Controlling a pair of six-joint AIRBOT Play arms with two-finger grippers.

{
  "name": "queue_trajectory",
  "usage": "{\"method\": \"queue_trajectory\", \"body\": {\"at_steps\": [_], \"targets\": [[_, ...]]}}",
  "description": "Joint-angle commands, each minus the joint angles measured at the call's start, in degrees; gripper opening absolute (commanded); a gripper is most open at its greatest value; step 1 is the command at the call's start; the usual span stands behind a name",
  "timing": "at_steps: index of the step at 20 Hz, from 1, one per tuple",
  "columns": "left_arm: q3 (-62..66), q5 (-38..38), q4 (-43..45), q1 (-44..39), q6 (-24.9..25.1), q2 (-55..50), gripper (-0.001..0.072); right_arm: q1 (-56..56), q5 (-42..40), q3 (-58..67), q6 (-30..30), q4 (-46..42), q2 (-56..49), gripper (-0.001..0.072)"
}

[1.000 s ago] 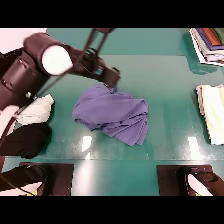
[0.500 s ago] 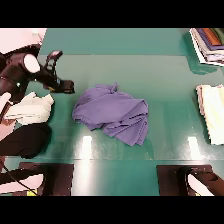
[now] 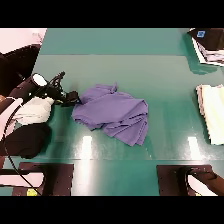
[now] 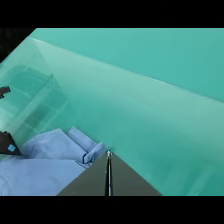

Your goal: Fold the shirts.

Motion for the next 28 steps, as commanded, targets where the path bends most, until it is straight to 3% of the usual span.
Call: {"method": "queue_trajectory", "body": {"at_steps": [1,3,4,5,8,12,13,14,15,19,23,26,27,28], "targets": [[-0.4,1.0,-0.9,0.1,0.8,-0.8,0.0514,0.1,0.1,0.0,0.0,0.0,-0.3,0.0014],[-0.3,1.2,-1.0,0.1,0.8,-0.8,0.0260,0.1,0.9,0.0,2.1,-0.6,-0.3,0.0014],[-0.3,1.4,-1.2,0.1,0.8,-0.6,0.0064,-0.3,2.5,0.0,2.9,-0.7,-0.3,0.0014],[0.4,0.9,-1.2,0.2,0.8,-0.5,0.0022,-1.1,5.0,-0.3,3.5,-0.6,-0.3,0.0014],[6.5,-2.6,1.1,0.3,0.9,0.2,0.0021,-6.6,11.0,-8.9,8.0,-0.7,2.1,0.0014],[13.3,-2.4,2.6,0.3,0.9,3.8,0.0022,-13.2,12.0,-34.2,11.3,-4.2,8.5,0.0019],[14.4,-2.5,2.6,0.2,0.9,4.1,0.0021,-13.8,11.8,-41.8,11.3,-4.1,9.8,0.0201],[15.2,-2.5,2.6,0.2,0.8,4.3,0.0022,-13.7,10.6,-49.0,11.3,-3.8,10.4,0.0444],[15.6,-2.4,2.6,0.2,0.8,4.3,0.0022,-13.0,8.3,-55.1,11.3,-2.7,10.4,0.0455],[15.6,-2.5,2.6,0.2,0.8,4.3,0.0022,-4.2,-6.0,-70.2,11.2,8.0,7.2,0.0448],[15.6,-2.7,2.6,0.2,0.8,4.3,0.0022,7.6,-14.1,-68.4,11.2,11.6,-1.7,0.0447],[15.6,-3.1,2.6,0.2,0.9,4.3,0.0022,11.5,-15.1,-63.5,10.6,11.5,-8.1,0.0364],[15.6,-3.2,2.7,0.2,0.8,4.4,0.0021,11.9,-14.9,-61.9,10.1,11.4,-9.8,0.0295],[15.6,-3.3,2.9,0.2,0.9,4.4,0.0021,12.1,-14.7,-60.3,9.6,11.0,-11.1,0.0169]]}}
